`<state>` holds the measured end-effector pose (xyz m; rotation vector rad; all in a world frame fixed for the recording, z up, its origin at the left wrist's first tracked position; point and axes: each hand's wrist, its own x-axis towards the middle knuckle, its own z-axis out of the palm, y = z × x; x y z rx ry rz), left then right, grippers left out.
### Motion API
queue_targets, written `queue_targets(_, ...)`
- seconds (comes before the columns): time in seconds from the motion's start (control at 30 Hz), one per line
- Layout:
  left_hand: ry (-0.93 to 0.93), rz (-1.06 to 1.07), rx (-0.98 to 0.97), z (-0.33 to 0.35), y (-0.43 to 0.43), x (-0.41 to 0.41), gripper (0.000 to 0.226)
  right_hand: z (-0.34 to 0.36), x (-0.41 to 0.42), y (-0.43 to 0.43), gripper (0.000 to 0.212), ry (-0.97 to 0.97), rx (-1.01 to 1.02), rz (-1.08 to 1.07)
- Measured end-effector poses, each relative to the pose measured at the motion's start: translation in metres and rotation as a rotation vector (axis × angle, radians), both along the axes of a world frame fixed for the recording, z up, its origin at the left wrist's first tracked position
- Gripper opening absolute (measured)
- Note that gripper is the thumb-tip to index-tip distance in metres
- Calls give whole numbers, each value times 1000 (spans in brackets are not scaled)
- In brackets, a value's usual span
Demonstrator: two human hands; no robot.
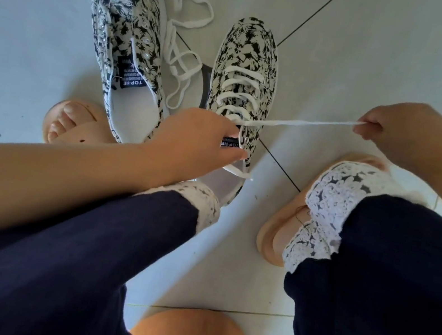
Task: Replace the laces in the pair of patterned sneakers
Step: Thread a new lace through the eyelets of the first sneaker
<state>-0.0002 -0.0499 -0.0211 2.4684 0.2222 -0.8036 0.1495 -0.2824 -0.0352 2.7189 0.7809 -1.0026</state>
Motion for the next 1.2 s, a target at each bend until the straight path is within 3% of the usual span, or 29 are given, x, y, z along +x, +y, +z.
queue_targets(0.13,20,171,-75,-2,-8,1,37,1,0,-9,33,-43,-179,-25)
queue_targets(0.23,19,373,-187,-1,-11,-2,29,2,0,-9,34,-71,-176,-65)
queue_targets(0.33,39,570,-306,0,-13,-5,15,5,-6,1,25,103,36,-342)
queue_targets(0.43,88,661,-370,-3,-12,-6,10,19,-24,24,8,487,352,-805)
queue_targets(0.53,128,690,-405,-7,-11,-5,20,26,-41,46,6,744,482,-893)
queue_targets(0.7,153,676,-460,-9,-8,-4,13,29,-60,72,10,991,691,-1072)
queue_targets(0.87,145,666,-467,-10,-7,-5,14,21,-62,74,18,995,695,-1060)
queue_targets(1.2,133,621,-479,-6,-8,-5,10,9,-74,78,25,1038,742,-1233)
